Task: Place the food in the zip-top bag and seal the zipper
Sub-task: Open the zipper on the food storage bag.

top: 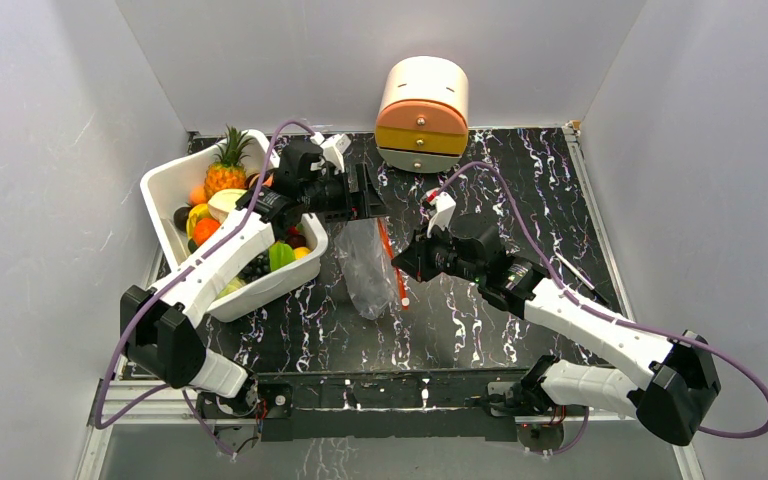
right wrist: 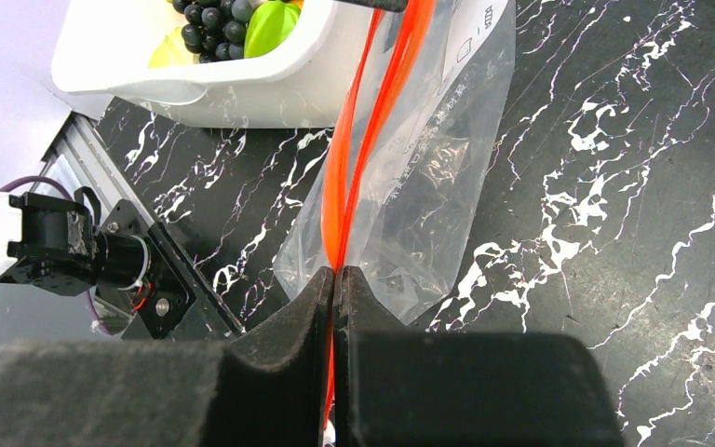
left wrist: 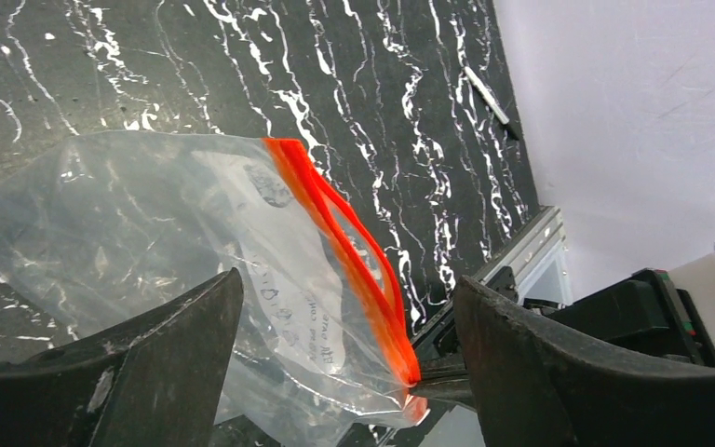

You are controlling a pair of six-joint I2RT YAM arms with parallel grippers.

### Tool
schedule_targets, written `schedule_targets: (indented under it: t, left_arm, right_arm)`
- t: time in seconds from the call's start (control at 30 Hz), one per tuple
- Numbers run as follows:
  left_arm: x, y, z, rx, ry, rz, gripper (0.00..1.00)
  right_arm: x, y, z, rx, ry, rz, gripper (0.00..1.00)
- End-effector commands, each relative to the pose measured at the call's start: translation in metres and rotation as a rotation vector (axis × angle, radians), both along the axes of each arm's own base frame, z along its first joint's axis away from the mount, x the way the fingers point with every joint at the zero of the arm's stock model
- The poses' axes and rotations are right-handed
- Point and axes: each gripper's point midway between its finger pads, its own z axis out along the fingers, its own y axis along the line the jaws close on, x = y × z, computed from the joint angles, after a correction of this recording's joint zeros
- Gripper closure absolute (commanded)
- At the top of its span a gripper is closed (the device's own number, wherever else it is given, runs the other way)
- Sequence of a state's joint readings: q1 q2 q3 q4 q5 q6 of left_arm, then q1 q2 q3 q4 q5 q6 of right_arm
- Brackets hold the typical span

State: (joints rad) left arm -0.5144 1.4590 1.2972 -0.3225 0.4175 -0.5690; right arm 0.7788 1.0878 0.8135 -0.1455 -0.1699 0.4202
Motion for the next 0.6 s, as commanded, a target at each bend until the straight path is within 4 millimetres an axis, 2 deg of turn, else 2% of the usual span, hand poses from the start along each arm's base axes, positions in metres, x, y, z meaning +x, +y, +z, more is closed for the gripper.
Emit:
schedule_targets:
  t: [0.0,0.07,0.2,0.4,0.5,0.57]
  left_arm:
    - [-0.002,0.01,0.015,0.042,-0.04,0.026,0.21]
    - [-0.001,0.012,0.012,0.054,-0.048,0.035,0.23]
    - [0.002,0.013,0.005,0.074,-0.052,0.041,0.33]
    - [0.005,0.013,-0.008,0.092,-0.039,0.047,0.36]
    - [0.006,0.013,-0.013,0.094,-0.036,0.051,0.43]
    - [0.006,0.012,-0.012,0.083,-0.041,0.055,0.45]
  right_arm:
    - [0.005,0.005,0.029,0.068,-0.073,-0.007,1.0]
    - [0.004,0.005,0.029,0.07,-0.073,-0.005,1.0]
    - [0.004,0.004,0.03,0.073,-0.075,-0.006,1.0]
    - [0.004,0.005,0.03,0.073,-0.071,-0.006,1.0]
    - [0.005,0.006,0.027,0.068,-0.065,-0.004,1.0]
    - [0.005,0.007,0.027,0.067,-0.062,-0.004,1.0]
